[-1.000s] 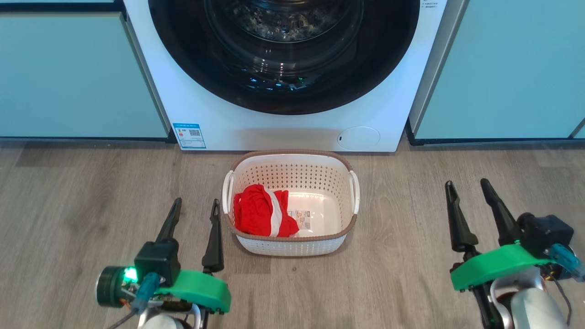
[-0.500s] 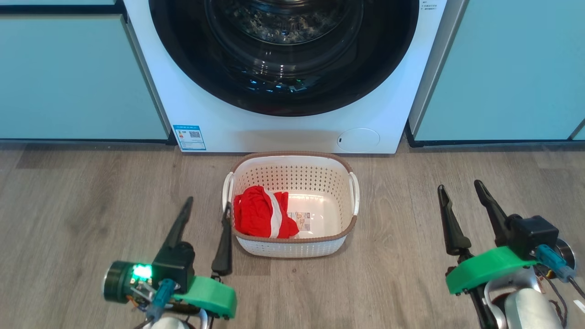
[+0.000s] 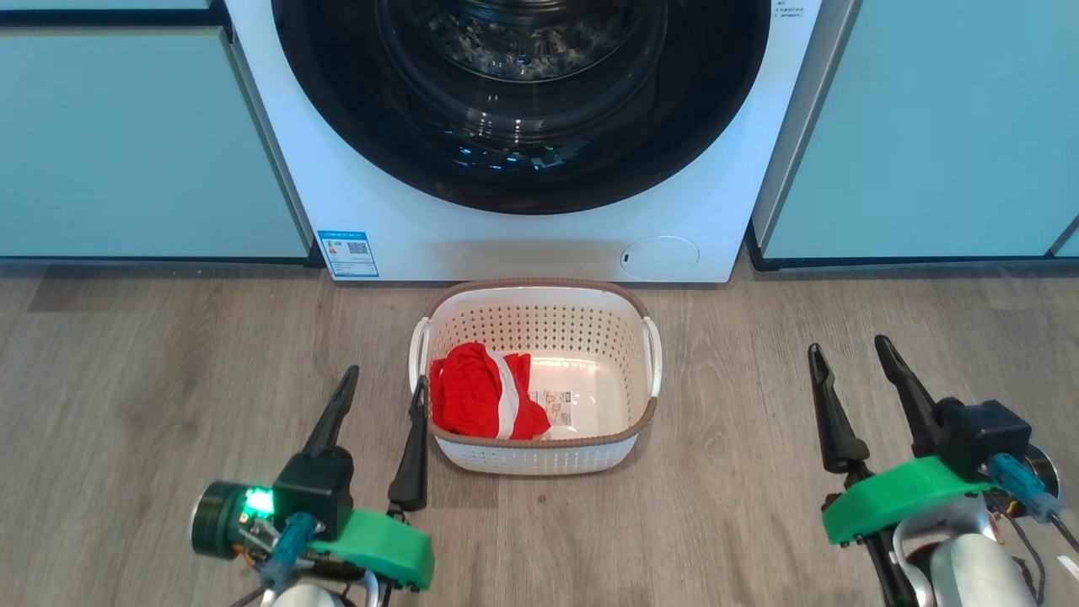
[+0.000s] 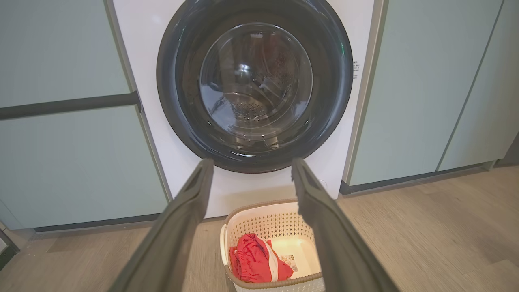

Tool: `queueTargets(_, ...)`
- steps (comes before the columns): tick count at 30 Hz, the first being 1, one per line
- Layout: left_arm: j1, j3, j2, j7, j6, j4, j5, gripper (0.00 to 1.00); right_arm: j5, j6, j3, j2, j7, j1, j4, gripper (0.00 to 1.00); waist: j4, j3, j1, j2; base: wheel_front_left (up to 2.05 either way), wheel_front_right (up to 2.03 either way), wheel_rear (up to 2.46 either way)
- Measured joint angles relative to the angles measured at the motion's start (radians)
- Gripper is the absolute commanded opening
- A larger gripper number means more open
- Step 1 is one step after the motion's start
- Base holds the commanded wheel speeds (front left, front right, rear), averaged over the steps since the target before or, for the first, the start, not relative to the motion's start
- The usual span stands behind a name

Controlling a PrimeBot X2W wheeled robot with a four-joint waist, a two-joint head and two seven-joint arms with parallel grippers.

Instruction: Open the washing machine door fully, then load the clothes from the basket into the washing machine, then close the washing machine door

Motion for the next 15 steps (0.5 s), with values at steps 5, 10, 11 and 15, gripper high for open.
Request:
queueTargets(5, 0.018, 0.013, -0.003, 0.0, -0.026, 0.004, 0.0, 1.0, 0.011, 0.0, 0.0, 0.0, 0.0, 0.0, 0.002, 1.0, 0.001, 0.001, 0.0, 0.0, 0.0, 0.0, 0.0)
queueTargets(10, 0.019, 0.031, -0.005, 0.0, -0.055, 0.003, -0.014, 1.0, 0.011, 0.0, 0.0, 0.0, 0.0, 0.0, 0.007, 1.0, 0.001, 0.0, 0.0, 0.0, 0.0, 0.0, 0.0)
queueTargets(11, 0.019, 0.035, -0.006, 0.0, -0.06, 0.002, -0.022, 1.0, 0.014, 0.0, 0.0, 0.0, 0.0, 0.0, 0.007, 1.0, 0.001, -0.001, 0.0, 0.0, 0.0, 0.0, 0.0)
queueTargets(15, 0.02, 0.049, -0.01, 0.0, -0.07, -0.009, -0.027, 1.0, 0.017, 0.0, 0.0, 0.0, -0.001, 0.0, 0.008, 1.0, 0.001, -0.002, 0.0, 0.0, 0.0, 0.0, 0.0)
